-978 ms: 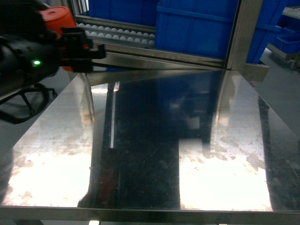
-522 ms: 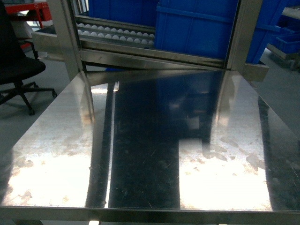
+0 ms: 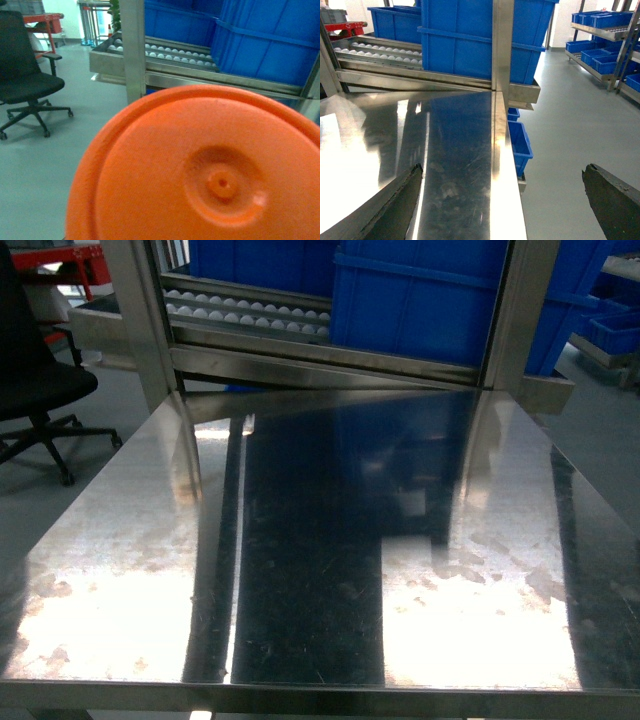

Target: Pick capacitor and pack into box

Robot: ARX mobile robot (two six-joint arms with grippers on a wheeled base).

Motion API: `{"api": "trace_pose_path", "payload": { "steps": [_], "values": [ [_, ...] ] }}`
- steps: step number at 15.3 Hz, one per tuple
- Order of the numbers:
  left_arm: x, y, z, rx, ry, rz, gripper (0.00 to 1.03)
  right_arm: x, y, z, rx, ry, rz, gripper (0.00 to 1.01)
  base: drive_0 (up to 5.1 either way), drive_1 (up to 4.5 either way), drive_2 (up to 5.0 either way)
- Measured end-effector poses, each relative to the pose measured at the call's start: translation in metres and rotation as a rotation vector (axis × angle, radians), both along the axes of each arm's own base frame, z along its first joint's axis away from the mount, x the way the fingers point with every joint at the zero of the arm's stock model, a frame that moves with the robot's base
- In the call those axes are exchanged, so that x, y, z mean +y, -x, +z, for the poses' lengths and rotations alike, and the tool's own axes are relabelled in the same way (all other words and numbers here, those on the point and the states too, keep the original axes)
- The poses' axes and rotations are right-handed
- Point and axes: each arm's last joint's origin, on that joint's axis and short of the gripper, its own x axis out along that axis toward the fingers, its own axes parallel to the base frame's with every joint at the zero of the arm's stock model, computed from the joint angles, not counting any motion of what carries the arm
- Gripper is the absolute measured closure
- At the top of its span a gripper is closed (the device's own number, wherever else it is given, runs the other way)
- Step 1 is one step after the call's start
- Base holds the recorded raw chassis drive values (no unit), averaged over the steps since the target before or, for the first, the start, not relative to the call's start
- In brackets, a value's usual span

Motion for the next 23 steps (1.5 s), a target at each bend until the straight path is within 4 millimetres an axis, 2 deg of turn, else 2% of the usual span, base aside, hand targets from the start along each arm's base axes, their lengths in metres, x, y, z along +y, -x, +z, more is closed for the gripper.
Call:
{"api": "trace_pose_path", "payload": {
  "steps": [2, 8, 23],
  "values": [
    [0.010, 0.006, -0.004, 0.005, -0.001, 0.021, 0.60, 0.000, 0.000, 0.000, 0.000, 0.000, -0.001, 0.03, 0.0, 0.00, 0.0],
    [0.009, 0.022, -0.015, -0.011, -0.002, 0.004, 0.60, 0.000, 0.000, 0.000, 0.000, 0.000, 0.000, 0.03, 0.0, 0.00, 0.0],
    [0.009, 0.046, -0.012, -0.022, -0.002, 0.004, 0.60, 0.000, 0.000, 0.000, 0.000, 0.000, 0.000, 0.03, 0.0, 0.00, 0.0]
  ]
}}
